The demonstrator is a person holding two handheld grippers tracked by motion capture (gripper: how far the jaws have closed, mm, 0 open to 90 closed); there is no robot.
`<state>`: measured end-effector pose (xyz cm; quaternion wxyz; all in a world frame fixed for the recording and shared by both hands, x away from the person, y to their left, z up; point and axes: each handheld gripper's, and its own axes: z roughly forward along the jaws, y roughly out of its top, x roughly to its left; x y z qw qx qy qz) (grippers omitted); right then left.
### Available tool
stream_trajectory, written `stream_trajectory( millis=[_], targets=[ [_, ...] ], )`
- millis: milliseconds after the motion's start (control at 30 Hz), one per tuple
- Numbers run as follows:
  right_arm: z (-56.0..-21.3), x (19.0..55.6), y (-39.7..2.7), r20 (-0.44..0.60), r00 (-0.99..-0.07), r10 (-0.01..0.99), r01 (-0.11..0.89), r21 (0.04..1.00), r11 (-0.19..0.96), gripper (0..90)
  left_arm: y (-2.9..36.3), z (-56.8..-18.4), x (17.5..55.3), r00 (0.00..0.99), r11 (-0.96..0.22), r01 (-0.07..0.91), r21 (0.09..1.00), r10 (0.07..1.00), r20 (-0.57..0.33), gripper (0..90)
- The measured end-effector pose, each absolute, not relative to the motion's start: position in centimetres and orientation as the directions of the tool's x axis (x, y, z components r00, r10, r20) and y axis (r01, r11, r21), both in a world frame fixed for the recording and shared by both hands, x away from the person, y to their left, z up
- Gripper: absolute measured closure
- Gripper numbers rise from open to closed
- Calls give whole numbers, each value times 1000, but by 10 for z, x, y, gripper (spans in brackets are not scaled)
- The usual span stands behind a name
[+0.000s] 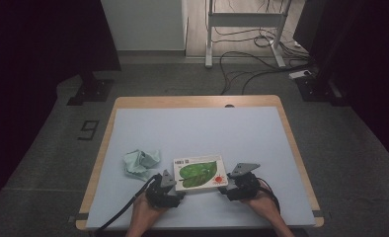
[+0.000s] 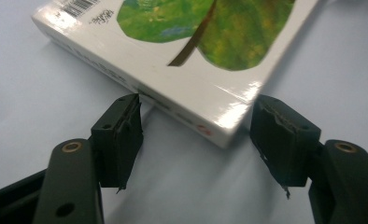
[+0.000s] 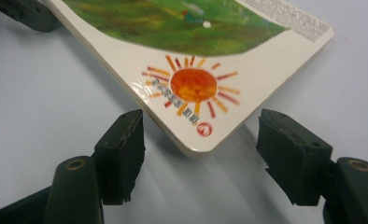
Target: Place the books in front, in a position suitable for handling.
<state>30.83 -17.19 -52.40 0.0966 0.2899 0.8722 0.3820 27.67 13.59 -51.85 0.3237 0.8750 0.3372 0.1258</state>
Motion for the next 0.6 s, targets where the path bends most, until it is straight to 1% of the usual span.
stream_trajectory(
  millis=[67, 133, 233, 467, 500, 600],
  targets=[
    [-523, 307, -172, 43, -814, 580, 425, 724, 543, 329, 138, -519, 276, 744, -566, 502, 654, 668, 8, 369],
    [-522, 306, -172, 42, -817, 575, 421, 724, 546, 381, 139, -519, 276, 749, -568, 494, 658, 662, 9, 407],
    [-524, 305, -169, 26, -815, 579, 417, 719, 556, 424, 140, -519, 277, 754, -571, 489, 659, 657, 9, 419],
    [-526, 308, -166, 29, -806, 591, 422, 729, 539, 415, 143, -519, 283, 745, -568, 488, 663, 666, 21, 429],
    [-526, 309, -166, 30, -806, 591, 423, 729, 539, 417, 143, -518, 282, 743, -571, 488, 660, 669, 29, 421],
    [-525, 309, -170, 37, -802, 596, 425, 736, 527, 367, 147, -513, 281, 748, -573, 486, 660, 663, 25, 339]
  ],
)
